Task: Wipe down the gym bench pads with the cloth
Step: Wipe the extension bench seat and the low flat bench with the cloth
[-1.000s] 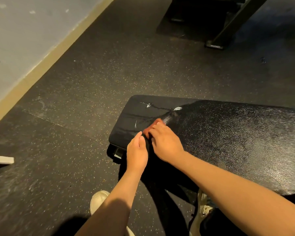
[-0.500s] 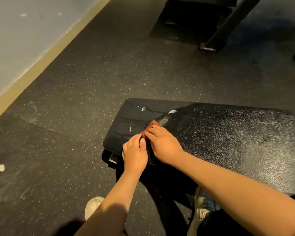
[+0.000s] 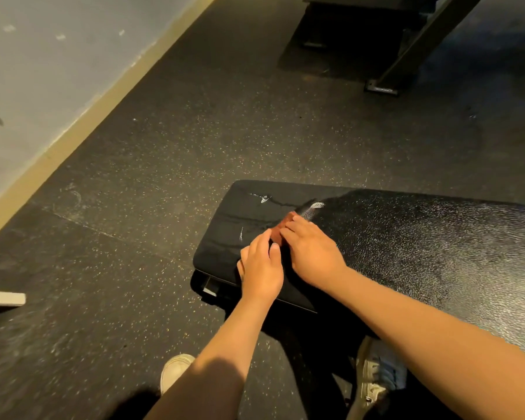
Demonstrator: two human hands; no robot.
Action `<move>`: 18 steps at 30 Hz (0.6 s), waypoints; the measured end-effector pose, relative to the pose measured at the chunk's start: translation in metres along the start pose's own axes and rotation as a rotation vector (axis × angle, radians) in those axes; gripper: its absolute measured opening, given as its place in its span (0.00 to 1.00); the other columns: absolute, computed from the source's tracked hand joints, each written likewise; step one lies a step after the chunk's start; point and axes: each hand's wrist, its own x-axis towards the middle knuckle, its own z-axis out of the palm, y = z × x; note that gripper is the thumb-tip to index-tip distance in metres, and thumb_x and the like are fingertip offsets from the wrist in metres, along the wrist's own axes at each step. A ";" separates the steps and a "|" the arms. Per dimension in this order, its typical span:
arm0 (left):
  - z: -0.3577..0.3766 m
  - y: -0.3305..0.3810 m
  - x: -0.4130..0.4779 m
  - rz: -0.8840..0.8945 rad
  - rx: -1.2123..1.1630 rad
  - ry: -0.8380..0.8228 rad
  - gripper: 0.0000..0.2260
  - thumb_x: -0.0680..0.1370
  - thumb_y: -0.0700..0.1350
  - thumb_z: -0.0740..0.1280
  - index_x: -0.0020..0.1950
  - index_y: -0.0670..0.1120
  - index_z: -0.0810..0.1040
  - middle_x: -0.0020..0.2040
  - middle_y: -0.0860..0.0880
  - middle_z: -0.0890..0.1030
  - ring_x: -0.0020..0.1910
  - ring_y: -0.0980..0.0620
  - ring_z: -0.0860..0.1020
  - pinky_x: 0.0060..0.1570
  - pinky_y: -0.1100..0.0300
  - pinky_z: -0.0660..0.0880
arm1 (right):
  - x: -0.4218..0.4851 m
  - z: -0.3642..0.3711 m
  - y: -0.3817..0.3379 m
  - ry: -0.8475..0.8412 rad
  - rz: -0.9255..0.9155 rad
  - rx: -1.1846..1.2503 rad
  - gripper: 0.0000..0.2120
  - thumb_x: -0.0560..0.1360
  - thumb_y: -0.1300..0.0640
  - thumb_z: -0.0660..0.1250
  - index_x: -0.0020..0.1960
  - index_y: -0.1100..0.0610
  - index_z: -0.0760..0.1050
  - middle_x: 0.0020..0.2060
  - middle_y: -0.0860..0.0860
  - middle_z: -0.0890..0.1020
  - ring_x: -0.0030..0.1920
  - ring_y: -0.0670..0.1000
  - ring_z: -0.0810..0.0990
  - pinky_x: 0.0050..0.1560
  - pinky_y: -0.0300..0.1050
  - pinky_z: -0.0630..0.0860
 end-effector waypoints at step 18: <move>0.004 0.015 0.002 -0.029 0.053 -0.037 0.20 0.86 0.53 0.51 0.77 0.56 0.66 0.76 0.57 0.67 0.74 0.51 0.60 0.73 0.50 0.56 | 0.008 -0.018 0.000 0.121 0.193 0.040 0.14 0.73 0.58 0.55 0.47 0.58 0.79 0.45 0.53 0.80 0.58 0.59 0.74 0.57 0.54 0.74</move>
